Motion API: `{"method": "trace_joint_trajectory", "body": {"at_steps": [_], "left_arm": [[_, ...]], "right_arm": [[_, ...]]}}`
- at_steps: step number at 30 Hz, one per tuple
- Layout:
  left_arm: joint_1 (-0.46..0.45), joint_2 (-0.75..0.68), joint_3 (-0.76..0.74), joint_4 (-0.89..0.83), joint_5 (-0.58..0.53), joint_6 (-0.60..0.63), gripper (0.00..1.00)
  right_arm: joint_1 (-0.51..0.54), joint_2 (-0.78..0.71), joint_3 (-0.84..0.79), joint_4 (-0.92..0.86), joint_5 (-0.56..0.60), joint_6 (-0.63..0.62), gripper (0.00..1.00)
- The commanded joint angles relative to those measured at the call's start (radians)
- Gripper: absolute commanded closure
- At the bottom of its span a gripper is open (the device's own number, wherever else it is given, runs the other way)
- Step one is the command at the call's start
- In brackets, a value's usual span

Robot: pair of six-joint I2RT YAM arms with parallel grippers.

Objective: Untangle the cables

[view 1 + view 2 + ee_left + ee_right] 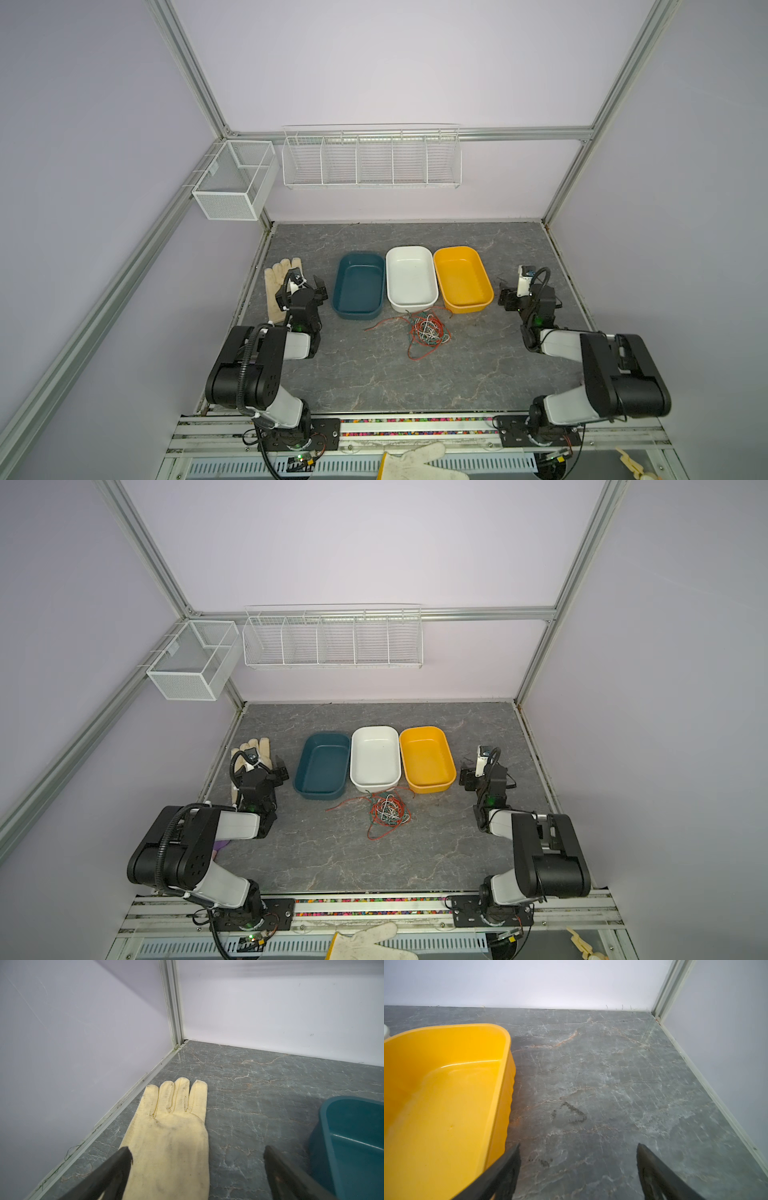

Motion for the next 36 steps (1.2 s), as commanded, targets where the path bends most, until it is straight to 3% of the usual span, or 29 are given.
{"method": "trace_joint_trajectory", "body": {"at_steps": [1,5,8,12,14,16,17,27,36], "left_arm": [[0.001,0.007,-0.009,0.024,-0.003,0.006,0.01],[0.001,0.007,-0.009,0.024,-0.004,0.005,0.01],[0.001,0.007,-0.008,0.024,-0.003,0.006,0.01],[0.001,0.007,-0.008,0.023,-0.004,0.006,0.01],[0.001,0.007,-0.007,0.024,-0.003,0.005,0.01],[0.001,0.007,-0.008,0.024,-0.003,0.005,0.01],[0.001,0.007,-0.008,0.024,-0.003,0.005,0.01],[0.001,0.007,-0.007,0.024,-0.003,0.005,0.01],[0.001,0.008,-0.008,0.024,-0.003,0.005,0.01]], "right_arm": [[0.007,-0.183,0.041,-0.148,0.030,0.025,0.12],[0.038,-0.370,0.083,-0.307,0.025,0.032,0.12],[0.046,-0.479,0.104,-0.366,-0.049,0.063,0.12],[0.048,-0.578,0.107,-0.384,-0.041,0.179,0.12],[0.049,-0.606,0.117,-0.424,-0.004,0.333,0.12],[0.049,-0.624,0.172,-0.614,0.106,0.608,0.12],[0.048,-0.627,0.202,-0.699,0.119,0.670,0.11],[0.076,-0.531,0.300,-0.874,-0.222,0.644,0.12],[0.329,-0.422,0.344,-1.045,-0.290,0.576,0.10]]}}
